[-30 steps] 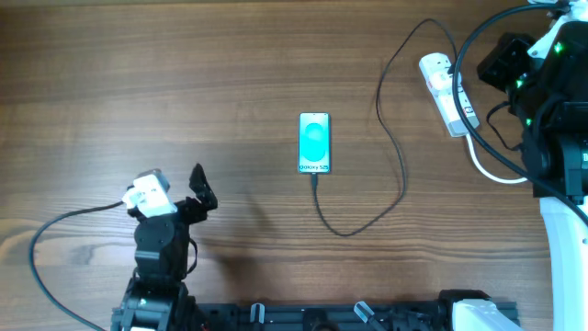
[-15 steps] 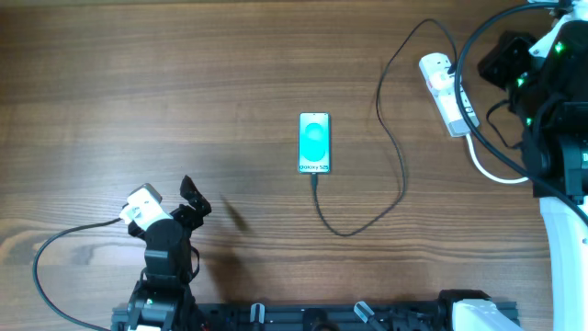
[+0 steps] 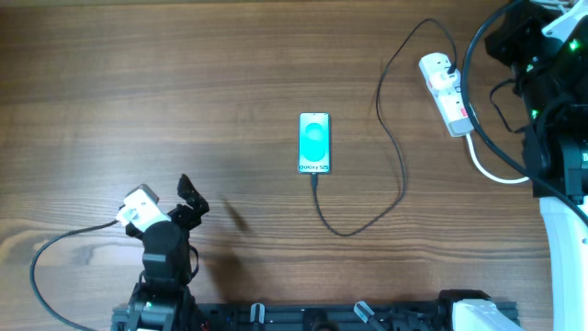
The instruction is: Plug charger to phone and switch on socket
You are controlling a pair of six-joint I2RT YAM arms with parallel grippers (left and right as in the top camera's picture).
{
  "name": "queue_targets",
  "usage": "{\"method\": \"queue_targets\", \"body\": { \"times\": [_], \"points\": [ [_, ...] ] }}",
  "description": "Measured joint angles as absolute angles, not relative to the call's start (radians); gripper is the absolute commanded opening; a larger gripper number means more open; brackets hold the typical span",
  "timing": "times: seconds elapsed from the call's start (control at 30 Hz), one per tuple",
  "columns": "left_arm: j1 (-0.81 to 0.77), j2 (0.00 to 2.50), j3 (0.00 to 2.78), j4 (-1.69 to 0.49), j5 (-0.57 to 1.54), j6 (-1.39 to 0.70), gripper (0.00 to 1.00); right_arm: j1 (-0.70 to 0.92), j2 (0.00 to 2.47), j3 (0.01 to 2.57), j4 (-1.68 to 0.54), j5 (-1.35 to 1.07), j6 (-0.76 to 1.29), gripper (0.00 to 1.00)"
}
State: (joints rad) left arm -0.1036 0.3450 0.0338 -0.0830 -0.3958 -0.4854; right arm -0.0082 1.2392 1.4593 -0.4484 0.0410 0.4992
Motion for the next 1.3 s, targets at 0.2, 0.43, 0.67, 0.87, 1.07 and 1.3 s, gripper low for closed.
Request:
{"method": "queue_targets", "body": {
  "times": [0.2, 0.43, 0.67, 0.87, 1.07, 1.3],
  "points": [
    [0.001, 0.108, 0.031, -0.079, -0.397, -0.489, 1.00, -0.008, 1.239, 1.459, -0.449, 0.007, 0.493, 0.04],
    [0.026, 0.016, 0.031, -0.080, -0.399, -0.492, 1.00, -0.008, 1.239, 1.459, -0.454, -0.019, 0.493, 0.05],
    [0.026, 0.015, 0.031, -0.081, -0.399, -0.492, 1.00, 0.028, 1.239, 1.459, -0.456, -0.023, 0.493, 0.05],
    [0.026, 0.015, 0.031, -0.081, -0.399, -0.492, 1.00, 0.038, 1.239, 1.459, -0.456, -0.021, 0.492, 0.05],
    [0.026, 0.015, 0.031, -0.074, -0.408, -0.492, 1.00, 0.038, 1.239, 1.459, -0.456, 0.022, 0.488, 0.06],
    [0.026, 0.015, 0.031, -0.085, -0.190, -0.174, 1.00, 0.038, 1.239, 1.459, -0.455, 0.057, 0.485, 0.06]
  ]
}}
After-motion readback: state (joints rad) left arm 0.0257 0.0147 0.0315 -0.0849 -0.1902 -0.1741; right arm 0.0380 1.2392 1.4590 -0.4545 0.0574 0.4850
